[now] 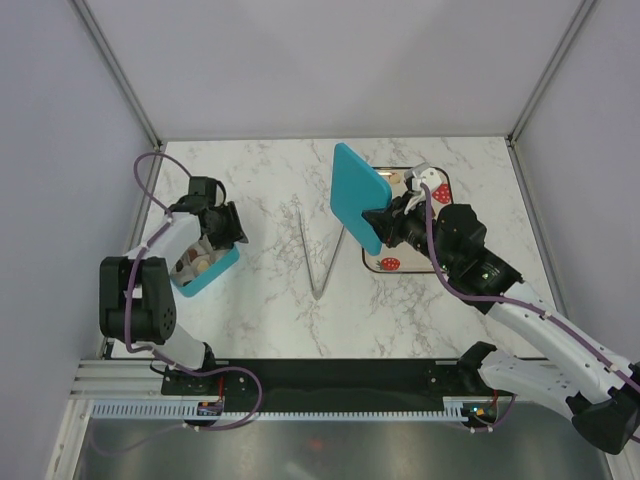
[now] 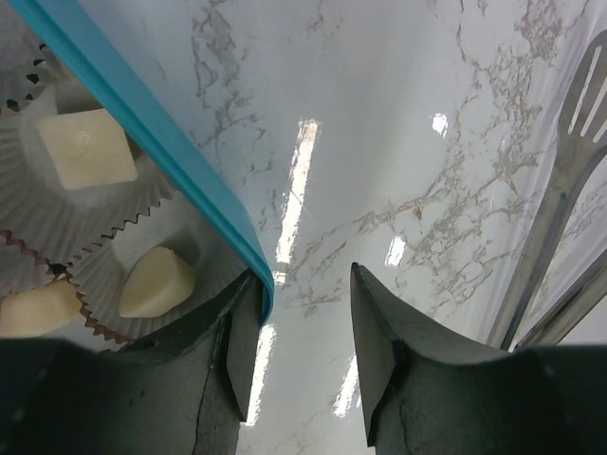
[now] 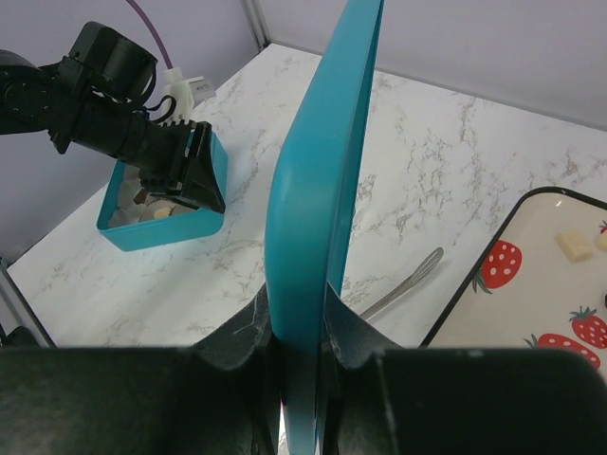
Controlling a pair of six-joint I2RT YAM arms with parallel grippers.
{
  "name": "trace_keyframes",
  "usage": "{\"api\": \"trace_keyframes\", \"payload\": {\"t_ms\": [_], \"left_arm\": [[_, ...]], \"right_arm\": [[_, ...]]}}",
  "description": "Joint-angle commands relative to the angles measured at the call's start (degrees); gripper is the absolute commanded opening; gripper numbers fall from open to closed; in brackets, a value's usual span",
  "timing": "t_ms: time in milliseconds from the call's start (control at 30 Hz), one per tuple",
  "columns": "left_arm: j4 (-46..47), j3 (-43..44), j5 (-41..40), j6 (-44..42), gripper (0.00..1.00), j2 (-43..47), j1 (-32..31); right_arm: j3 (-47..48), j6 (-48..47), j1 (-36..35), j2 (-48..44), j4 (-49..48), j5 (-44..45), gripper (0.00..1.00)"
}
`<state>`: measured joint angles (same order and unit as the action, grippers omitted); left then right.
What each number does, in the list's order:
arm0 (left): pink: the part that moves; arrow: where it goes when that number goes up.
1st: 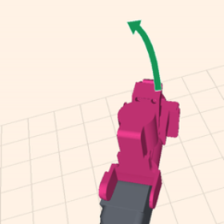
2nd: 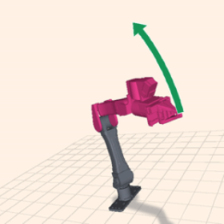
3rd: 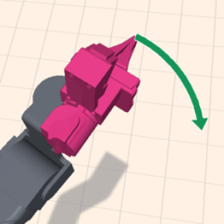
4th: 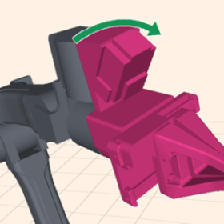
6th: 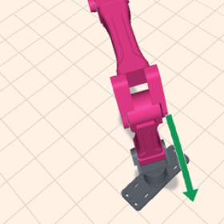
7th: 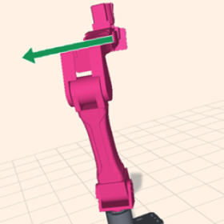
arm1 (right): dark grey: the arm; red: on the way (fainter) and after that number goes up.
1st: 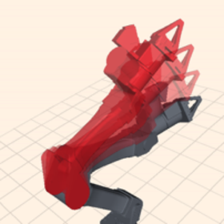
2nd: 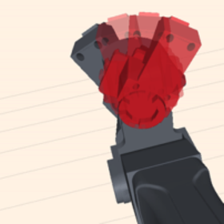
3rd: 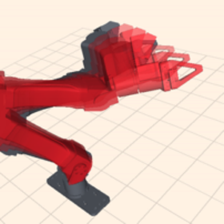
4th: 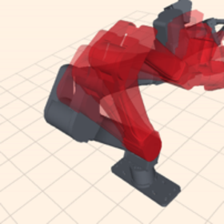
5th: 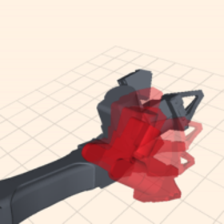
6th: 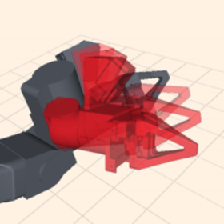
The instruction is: Pack the chocolate
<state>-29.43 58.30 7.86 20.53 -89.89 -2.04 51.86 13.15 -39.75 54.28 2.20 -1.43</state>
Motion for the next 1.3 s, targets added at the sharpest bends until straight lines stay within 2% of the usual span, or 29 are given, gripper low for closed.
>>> {"api": "trace_keyframes", "payload": {"t_ms": [0,400,567,700,800,900,933,1000,1067,1267], "left_arm": [[2.36,1.02,2.60,2.84,0.49,-1.60,-2.69],[3.76,7.78,5.50,8.47,0.48,-5.12,-10.96],[4.82,11.13,8.57,10.05,0.48,-6.88,-12.55],[4.30,12.88,7.97,9.79,0.50,-5.48,-12.63],[2.46,14.99,5.25,8.65,0.56,-2.85,-12.29],[0.17,17.62,1.12,7.15,0.68,0.41,-11.67],[-0.45,17.90,-0.11,6.63,0.76,2.59,-11.58],[-1.15,18.07,-3.63,6.10,0.83,5.15,-10.97],[-2.30,17.72,-7.22,5.40,0.99,9.17,-10.44],[-4.50,14.56,-13.92,3.46,1.00,19.38,-8.42]], "right_arm": [[-0.35,-0.32,-0.07,-1.81,-2.28,0.73,0.00],[-2.02,-0.58,0.02,-1.81,-2.28,2.21,0.00],[-1.85,0.74,-0.07,-1.20,-2.28,3.45,0.00],[-1.58,4.16,-0.07,-0.32,-3.25,4.33,0.00],[-1.14,8.02,-0.07,1.70,-5.17,3.46,0.00],[-0.10,12.24,-0.07,4.95,-7.11,2.93,0.00],[0.43,13.12,-0.07,7.04,-7.38,2.93,0.00],[1.40,16.20,-0.07,9.16,-9.13,2.40,0.00],[2.37,18.22,-0.15,12.42,-11.06,2.31,0.00],[6.67,27.01,-0.77,23.57,-18.80,1.87,0.00]]}}
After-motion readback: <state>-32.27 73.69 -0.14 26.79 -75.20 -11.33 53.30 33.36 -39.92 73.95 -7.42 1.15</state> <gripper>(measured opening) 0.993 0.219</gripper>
